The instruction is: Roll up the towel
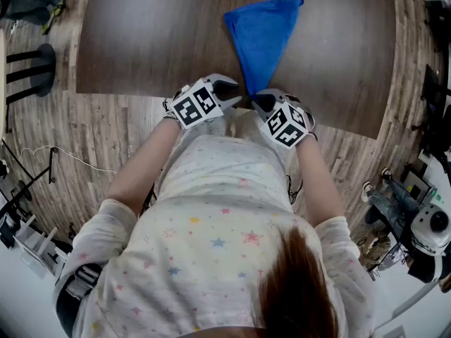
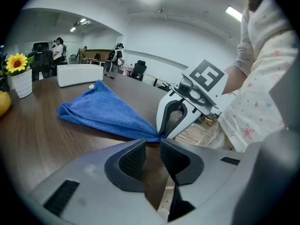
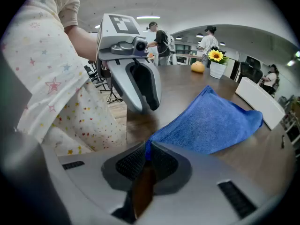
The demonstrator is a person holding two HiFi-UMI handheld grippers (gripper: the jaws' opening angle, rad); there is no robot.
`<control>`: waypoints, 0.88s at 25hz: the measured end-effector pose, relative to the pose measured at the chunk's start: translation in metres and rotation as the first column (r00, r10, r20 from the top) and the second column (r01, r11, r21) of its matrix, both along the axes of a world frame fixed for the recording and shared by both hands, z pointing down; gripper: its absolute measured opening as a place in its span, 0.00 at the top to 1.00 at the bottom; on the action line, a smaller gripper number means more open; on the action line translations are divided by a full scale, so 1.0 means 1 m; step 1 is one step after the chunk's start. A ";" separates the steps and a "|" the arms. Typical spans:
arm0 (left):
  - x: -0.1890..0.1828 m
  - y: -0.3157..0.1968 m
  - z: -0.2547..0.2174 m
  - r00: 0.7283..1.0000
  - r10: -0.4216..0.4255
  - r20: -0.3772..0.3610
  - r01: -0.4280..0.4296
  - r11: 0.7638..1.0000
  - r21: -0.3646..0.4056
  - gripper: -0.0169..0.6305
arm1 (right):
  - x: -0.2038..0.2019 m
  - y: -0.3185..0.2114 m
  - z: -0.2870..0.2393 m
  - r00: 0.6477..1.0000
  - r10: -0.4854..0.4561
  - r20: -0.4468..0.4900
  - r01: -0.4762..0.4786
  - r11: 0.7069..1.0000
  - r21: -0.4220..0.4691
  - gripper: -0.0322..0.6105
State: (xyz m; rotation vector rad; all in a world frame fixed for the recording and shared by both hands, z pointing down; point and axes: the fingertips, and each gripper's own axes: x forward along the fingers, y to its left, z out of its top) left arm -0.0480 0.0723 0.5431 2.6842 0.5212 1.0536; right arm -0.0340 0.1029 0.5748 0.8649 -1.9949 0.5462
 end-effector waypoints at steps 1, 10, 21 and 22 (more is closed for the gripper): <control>0.000 0.003 0.000 1.000 0.003 0.000 -0.003 1.000 0.000 0.82 | -0.002 0.005 0.000 1.000 -0.009 0.006 0.009 1.000 -0.011 0.89; -0.005 0.019 0.005 0.999 0.031 0.006 -0.031 0.999 -0.007 0.82 | -0.015 0.025 -0.001 0.995 -0.014 0.096 0.026 0.992 -0.122 0.89; 0.011 0.019 -0.001 0.998 0.064 -0.016 -0.064 0.998 0.012 0.82 | -0.007 0.016 -0.022 0.975 0.032 0.219 0.000 0.990 -0.143 0.89; 0.012 0.019 -0.001 0.998 0.065 -0.018 -0.064 0.998 0.015 0.82 | -0.006 0.014 -0.024 0.972 0.040 0.233 -0.007 0.990 -0.139 0.89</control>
